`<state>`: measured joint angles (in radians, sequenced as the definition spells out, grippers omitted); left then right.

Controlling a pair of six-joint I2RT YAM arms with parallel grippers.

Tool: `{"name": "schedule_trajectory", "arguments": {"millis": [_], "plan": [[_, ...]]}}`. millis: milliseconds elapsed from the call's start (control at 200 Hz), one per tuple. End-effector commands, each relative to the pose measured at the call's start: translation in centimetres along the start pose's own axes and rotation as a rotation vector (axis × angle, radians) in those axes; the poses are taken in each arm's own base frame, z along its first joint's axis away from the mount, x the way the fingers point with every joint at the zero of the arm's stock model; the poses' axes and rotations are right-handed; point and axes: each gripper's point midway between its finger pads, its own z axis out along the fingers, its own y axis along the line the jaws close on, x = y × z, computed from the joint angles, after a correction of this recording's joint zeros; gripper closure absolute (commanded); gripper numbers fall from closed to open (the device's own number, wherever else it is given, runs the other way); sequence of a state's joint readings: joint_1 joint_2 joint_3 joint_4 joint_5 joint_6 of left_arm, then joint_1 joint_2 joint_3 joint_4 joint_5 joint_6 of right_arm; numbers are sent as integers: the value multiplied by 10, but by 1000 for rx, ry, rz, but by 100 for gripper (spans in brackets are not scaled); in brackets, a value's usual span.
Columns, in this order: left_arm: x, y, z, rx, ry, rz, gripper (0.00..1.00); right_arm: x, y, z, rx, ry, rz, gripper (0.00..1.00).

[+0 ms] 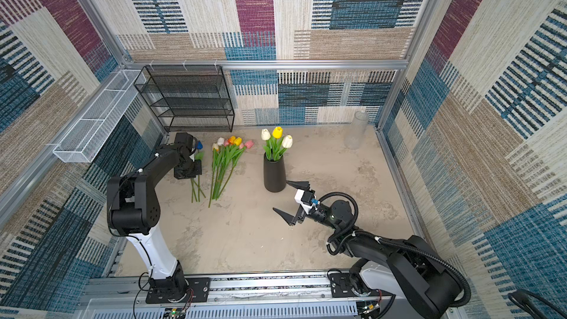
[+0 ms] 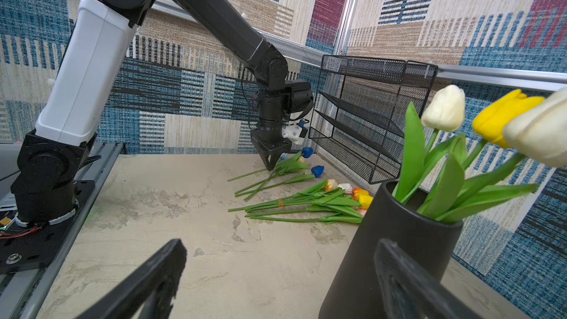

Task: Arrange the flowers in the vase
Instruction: 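Lift the blue tulip with the left gripper and carry it over the vase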

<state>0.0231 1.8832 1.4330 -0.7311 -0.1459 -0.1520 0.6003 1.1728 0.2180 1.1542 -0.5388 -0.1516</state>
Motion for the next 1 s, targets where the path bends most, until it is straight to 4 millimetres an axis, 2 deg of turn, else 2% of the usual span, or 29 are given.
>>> {"name": "schedule_trajectory", "arguments": {"millis": [0, 95, 220, 285, 536, 666, 751, 816, 881, 992], "plan": [[-11, -11, -19, 82, -84, -30, 100, -8, -2, 1, 8, -26, -18, 0], [-16, -22, -50, 165, -204, -53, 100, -8, -2, 1, 7, -27, -19, 0], [-22, -57, -109, 371, -438, -22, 100, -10, -3, 0, 14, -33, -23, 0], [-19, -79, -146, 447, -565, 35, 100, -10, -4, -1, 24, -34, -24, 0], [-4, -155, -318, 804, -1047, 248, 100, -14, -7, -4, 50, -48, -30, 0], [9, -189, -386, 990, -1245, 348, 100, -15, -8, -6, 63, -52, -36, 0], [22, -210, -414, 1090, -1368, 418, 100, -15, -9, -7, 73, -50, -41, 0], [24, -220, -429, 1167, -1453, 398, 100, -15, -9, -7, 72, -50, -39, 0], [27, -236, -434, 1269, -1480, 417, 100, -15, -8, -7, 66, -52, -41, 0], [23, -265, -417, 1315, -1461, 432, 100, -17, -9, -8, 73, -55, -45, 0]]}}
